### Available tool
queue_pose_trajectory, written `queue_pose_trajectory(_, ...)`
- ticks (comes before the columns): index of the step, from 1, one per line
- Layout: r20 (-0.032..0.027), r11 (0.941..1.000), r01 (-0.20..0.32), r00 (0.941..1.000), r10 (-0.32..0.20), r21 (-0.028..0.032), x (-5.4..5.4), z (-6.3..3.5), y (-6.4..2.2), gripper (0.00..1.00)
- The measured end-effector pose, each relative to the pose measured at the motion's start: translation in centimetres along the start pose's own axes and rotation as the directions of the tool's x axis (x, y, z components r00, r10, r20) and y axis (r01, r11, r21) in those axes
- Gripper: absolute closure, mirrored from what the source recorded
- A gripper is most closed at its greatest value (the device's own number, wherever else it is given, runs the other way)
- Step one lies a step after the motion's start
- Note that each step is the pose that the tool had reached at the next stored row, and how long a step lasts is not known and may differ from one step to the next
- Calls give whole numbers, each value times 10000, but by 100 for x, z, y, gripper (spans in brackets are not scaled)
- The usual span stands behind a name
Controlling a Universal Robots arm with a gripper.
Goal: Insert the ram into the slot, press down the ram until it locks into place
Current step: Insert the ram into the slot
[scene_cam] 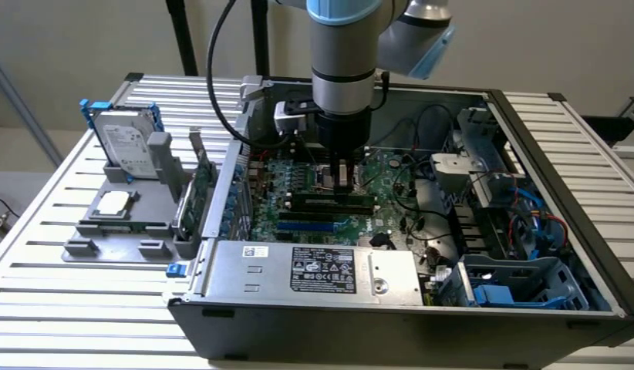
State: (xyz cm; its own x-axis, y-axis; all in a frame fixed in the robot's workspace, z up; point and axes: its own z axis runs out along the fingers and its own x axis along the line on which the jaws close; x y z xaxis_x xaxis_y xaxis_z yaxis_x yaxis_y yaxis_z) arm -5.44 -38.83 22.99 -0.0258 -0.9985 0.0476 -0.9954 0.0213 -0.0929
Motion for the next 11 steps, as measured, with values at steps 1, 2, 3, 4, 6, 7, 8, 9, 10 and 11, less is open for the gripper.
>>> queue_pose_trajectory(1, 1, 10000, 0, 10000, 0, 0, 0, 2, 0, 87)
queue_pose_trajectory(2, 1, 10000, 0, 10000, 0, 0, -1, 4, 0, 87)
queue_pose_trajectory(3, 2, 10000, 0, 10000, 0, 1, -1, 7, 1, 87)
queue_pose_trajectory(4, 2, 10000, -1, 10000, 1, 1, -1, 9, 1, 87)
queue_pose_trajectory(6, 3, 10000, 0, 10000, 0, 1, -1, 16, 1, 87)
queue_pose_trajectory(7, 1, 10000, 0, 10000, 0, 0, -1, 17, 2, 87)
queue_pose_trajectory(8, 0, 10000, 0, 10000, 0, -3, -2, 17, 2, 87)
queue_pose_trajectory(9, -2, 10000, 0, 10000, 0, -8, -1, 17, 2, 87)
queue_pose_trajectory(10, -2, 10000, -1, 10000, 1, -12, -1, 17, 3, 87)
queue_pose_trajectory(11, -1, 10000, -2, 10000, 2, -13, -2, 18, 3, 87)
